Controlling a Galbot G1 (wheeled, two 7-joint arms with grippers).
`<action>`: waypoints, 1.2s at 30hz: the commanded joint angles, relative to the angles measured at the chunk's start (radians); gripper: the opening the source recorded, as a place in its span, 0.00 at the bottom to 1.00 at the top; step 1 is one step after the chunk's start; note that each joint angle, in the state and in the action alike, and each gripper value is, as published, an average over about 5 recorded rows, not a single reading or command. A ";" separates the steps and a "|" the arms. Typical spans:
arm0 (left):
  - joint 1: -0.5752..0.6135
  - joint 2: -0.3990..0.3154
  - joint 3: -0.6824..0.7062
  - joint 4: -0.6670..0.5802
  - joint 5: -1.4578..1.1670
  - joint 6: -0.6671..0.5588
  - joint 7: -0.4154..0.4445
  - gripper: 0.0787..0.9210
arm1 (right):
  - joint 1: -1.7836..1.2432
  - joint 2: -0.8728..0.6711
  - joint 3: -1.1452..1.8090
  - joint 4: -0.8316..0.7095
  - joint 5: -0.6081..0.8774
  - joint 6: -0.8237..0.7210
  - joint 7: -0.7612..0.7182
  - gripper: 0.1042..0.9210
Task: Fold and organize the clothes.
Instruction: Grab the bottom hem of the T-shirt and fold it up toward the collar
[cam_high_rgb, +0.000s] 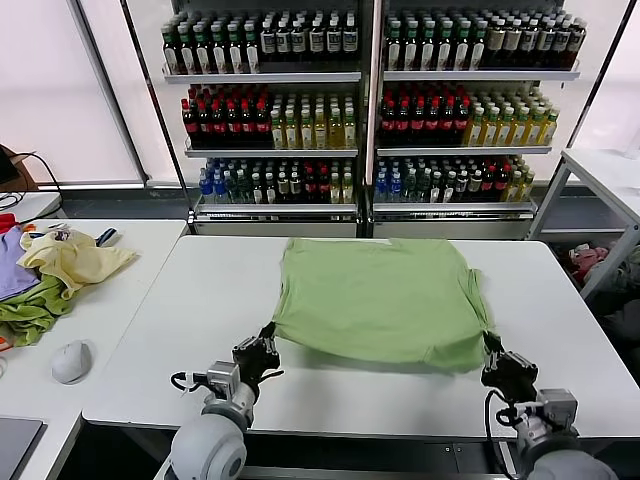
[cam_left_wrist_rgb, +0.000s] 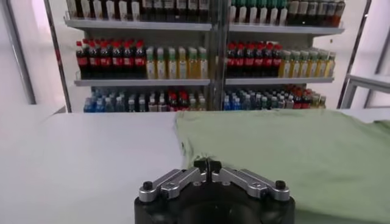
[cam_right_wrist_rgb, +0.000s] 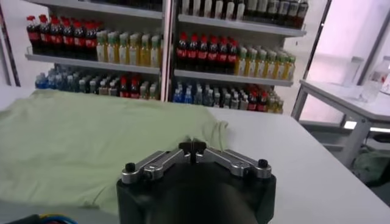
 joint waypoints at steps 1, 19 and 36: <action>-0.178 -0.013 0.017 0.162 -0.058 -0.012 0.001 0.02 | 0.198 -0.046 -0.037 -0.165 0.021 0.010 0.007 0.01; -0.323 -0.053 0.084 0.380 0.004 -0.004 0.000 0.02 | 0.405 -0.028 -0.193 -0.392 -0.084 0.038 0.007 0.01; -0.203 -0.020 0.050 0.267 0.053 0.007 0.009 0.33 | 0.246 -0.019 -0.089 -0.306 -0.163 0.035 -0.054 0.47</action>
